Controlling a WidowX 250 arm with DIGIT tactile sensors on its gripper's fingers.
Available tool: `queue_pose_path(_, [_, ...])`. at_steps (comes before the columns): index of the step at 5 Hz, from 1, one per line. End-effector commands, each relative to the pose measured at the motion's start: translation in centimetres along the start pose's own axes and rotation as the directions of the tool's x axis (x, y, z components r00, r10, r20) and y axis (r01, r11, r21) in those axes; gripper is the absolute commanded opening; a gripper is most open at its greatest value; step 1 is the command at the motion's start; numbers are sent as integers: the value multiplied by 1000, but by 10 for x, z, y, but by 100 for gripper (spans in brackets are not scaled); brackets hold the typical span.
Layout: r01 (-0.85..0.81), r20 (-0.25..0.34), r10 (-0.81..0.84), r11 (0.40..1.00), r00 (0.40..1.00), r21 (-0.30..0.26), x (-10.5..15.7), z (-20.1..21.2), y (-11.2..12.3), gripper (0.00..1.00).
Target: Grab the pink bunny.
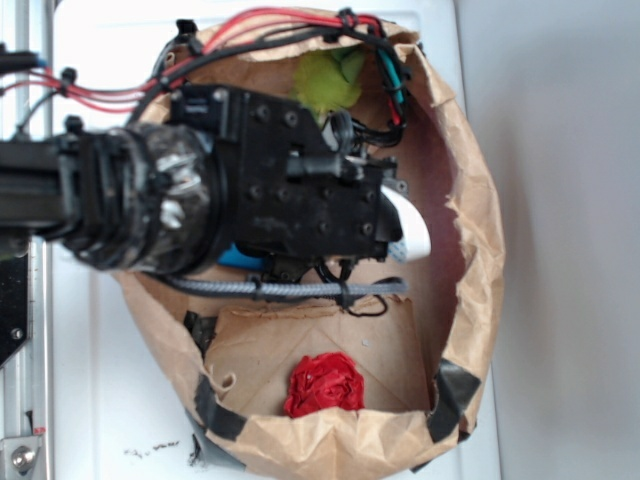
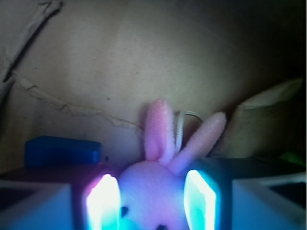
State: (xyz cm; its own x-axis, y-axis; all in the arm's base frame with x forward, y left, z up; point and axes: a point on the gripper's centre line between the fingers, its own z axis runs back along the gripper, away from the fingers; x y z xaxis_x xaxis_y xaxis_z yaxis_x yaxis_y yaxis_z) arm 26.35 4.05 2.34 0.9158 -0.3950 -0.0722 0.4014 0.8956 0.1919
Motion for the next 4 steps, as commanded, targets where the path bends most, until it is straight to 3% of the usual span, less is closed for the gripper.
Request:
queue_pose_path(1, [-25,8,25,1000,1000,-7,-1,2,7,0])
queue_pose_path(4, [-52,30,52,998,998,-24,1,7,12,0])
